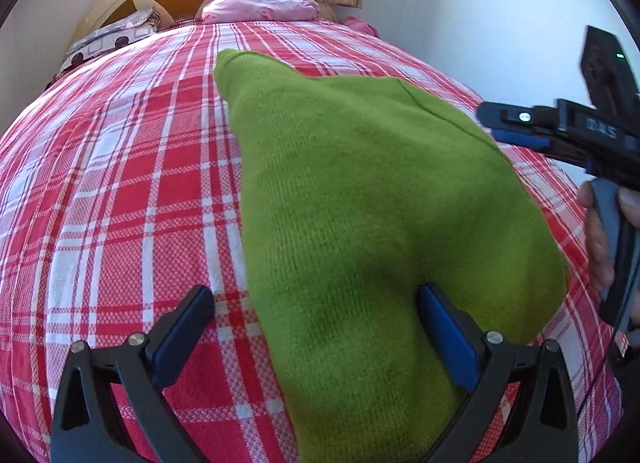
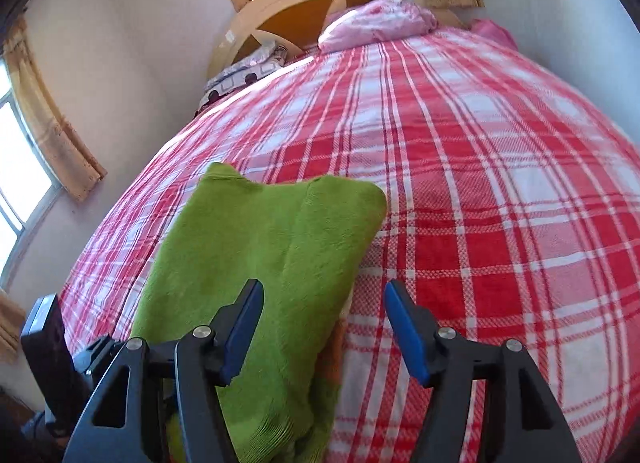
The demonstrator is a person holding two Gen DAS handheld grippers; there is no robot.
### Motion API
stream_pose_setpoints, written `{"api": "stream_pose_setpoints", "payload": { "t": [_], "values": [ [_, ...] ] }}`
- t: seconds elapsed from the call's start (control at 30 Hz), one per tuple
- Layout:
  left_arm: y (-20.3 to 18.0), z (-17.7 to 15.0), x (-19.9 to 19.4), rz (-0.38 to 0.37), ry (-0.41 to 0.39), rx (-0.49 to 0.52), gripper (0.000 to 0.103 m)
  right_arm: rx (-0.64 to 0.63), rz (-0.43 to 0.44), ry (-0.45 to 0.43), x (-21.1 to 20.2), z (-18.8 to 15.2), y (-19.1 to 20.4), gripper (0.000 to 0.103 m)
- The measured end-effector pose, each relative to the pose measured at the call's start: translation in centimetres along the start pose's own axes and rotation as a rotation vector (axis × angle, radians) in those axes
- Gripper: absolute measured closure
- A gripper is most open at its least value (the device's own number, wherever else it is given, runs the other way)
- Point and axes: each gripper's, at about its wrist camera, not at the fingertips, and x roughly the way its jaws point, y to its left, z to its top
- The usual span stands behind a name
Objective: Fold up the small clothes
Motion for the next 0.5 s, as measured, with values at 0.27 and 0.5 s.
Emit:
{"api": "stream_pose_setpoints", "payload": {
  "t": [0.27,0.5],
  "values": [
    [0.3,0.2,0.4,-0.009,0.004,-0.004,0.000,0.179,0.138,0.058,3.8,0.8,-3.4,0.039],
    [0.3,0.2,0.5,-0.021,0.004,-0.009,0.000,0.206,0.203,0.085,5.8,1.5,-3.7,0.040]
  ]
}}
